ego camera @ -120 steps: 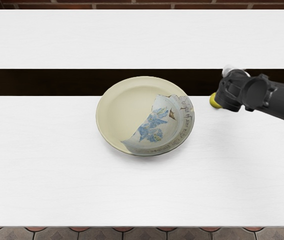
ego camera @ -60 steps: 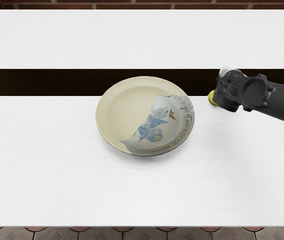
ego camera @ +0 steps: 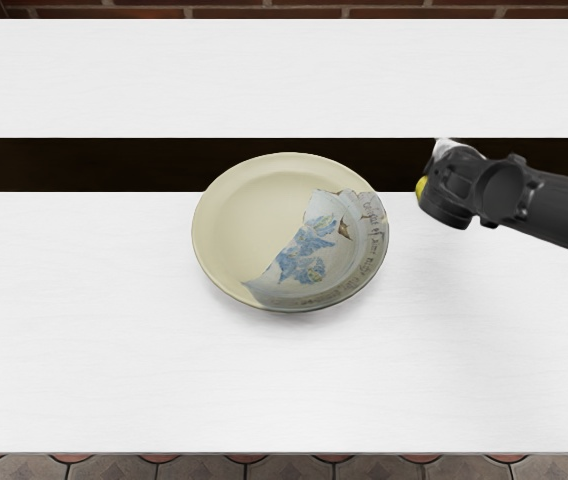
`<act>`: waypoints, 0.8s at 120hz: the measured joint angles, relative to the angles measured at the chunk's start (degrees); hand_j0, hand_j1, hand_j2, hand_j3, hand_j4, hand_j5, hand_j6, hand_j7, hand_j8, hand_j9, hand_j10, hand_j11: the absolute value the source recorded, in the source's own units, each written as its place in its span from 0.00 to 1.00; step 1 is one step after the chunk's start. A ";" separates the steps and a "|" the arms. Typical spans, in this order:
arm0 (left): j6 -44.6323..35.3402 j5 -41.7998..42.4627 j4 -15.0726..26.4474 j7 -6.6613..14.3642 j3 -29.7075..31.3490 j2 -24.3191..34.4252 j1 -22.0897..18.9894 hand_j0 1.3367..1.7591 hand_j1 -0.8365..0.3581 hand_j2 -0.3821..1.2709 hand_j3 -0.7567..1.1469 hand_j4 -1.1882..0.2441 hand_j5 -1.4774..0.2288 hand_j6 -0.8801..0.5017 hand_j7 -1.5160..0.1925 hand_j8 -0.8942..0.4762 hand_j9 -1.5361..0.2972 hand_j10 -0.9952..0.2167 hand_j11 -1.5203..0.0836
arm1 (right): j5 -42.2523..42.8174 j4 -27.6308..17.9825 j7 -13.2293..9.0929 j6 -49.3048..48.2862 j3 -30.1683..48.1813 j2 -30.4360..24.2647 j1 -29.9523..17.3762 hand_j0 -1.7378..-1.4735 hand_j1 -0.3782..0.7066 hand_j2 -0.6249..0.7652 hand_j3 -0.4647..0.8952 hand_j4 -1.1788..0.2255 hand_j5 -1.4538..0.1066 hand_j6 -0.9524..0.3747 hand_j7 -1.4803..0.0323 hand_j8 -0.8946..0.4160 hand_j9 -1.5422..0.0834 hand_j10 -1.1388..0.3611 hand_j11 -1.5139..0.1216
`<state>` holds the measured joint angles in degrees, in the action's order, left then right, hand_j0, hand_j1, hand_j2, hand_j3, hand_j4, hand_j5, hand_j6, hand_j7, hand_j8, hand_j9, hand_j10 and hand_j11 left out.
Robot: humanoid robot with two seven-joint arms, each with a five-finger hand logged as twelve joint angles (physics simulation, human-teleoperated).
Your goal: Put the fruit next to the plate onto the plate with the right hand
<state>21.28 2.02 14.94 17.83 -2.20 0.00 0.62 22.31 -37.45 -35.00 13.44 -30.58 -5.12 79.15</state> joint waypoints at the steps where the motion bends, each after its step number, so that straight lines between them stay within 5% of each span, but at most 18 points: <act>1: 0.00 0.00 0.00 0.00 0.00 0.00 0.00 0.76 0.99 0.23 0.40 0.83 0.87 0.64 0.89 0.65 0.84 0.82 0.95 | 0.00 0.00 0.00 0.00 0.00 0.00 -0.02 0.30 0.53 0.40 0.34 0.51 0.55 0.37 0.59 0.33 0.58 0.45 0.56; 28: 0.00 0.00 0.00 0.00 0.00 0.00 0.00 0.76 0.99 0.23 0.40 0.83 0.87 0.64 0.89 0.65 0.84 0.82 0.95 | 0.05 0.00 -0.03 -0.15 0.04 0.02 -0.19 0.31 0.58 0.42 0.34 0.47 0.49 0.38 0.53 0.29 0.53 0.41 0.51; 61: 0.00 0.00 0.00 0.01 0.00 0.00 0.00 0.76 0.99 0.23 0.40 0.83 0.87 0.64 0.89 0.65 0.84 0.82 0.95 | -0.18 -0.04 -0.16 -0.32 0.64 0.03 -0.26 0.36 0.61 0.44 0.34 0.53 0.37 0.45 0.43 0.36 0.41 0.35 0.40; 96: 0.01 -0.01 0.00 0.01 -0.01 0.00 0.00 0.76 0.99 0.23 0.40 0.83 0.87 0.64 0.89 0.65 0.84 0.82 0.95 | 0.74 0.09 -0.14 -0.26 1.94 0.04 -1.13 0.39 0.63 0.51 0.34 0.49 0.35 0.46 0.38 0.34 0.38 0.29 0.37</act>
<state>21.28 2.01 14.94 17.84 -2.21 0.00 0.61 23.05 -37.36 -35.14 13.18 -28.64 -5.08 78.01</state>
